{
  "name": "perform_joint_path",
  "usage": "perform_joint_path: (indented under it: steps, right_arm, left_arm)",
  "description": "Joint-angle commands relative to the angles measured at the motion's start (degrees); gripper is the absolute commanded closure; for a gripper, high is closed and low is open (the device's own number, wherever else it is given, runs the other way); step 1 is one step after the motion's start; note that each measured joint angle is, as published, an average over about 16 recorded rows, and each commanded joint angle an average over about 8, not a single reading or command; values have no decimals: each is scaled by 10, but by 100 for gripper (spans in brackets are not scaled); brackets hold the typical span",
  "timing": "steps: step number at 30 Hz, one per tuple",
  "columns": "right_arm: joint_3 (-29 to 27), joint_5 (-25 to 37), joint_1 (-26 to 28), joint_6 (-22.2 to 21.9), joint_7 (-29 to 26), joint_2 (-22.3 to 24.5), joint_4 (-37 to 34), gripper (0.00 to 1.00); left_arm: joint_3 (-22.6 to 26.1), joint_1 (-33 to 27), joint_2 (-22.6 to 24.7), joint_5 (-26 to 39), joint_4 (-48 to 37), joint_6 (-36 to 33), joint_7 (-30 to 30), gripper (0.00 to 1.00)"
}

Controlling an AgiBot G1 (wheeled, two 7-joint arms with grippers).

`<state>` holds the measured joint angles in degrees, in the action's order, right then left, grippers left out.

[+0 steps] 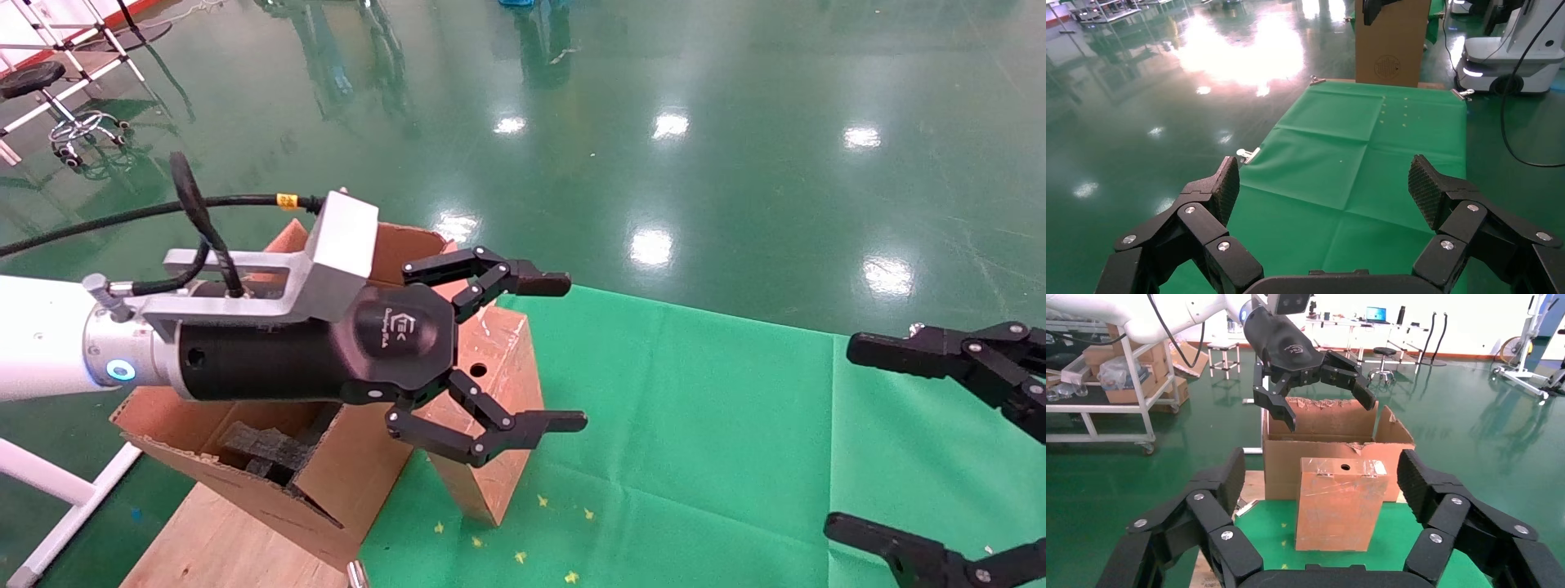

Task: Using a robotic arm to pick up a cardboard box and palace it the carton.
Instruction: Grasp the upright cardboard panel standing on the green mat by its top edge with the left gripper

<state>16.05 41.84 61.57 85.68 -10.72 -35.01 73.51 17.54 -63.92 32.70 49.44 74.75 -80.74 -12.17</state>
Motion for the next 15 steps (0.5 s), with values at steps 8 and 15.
perform_joint_path:
  steps: [8, 15]
  right_arm:
    - [0, 0, 0, 0, 0, 0, 0, 100]
    - [1, 0, 0, 0, 0, 0, -1, 100]
  left_arm:
    - [17, -11, -19, 81, 10, 58, -42, 0]
    - [52, -53, -34, 195, 23, 139, -195, 0]
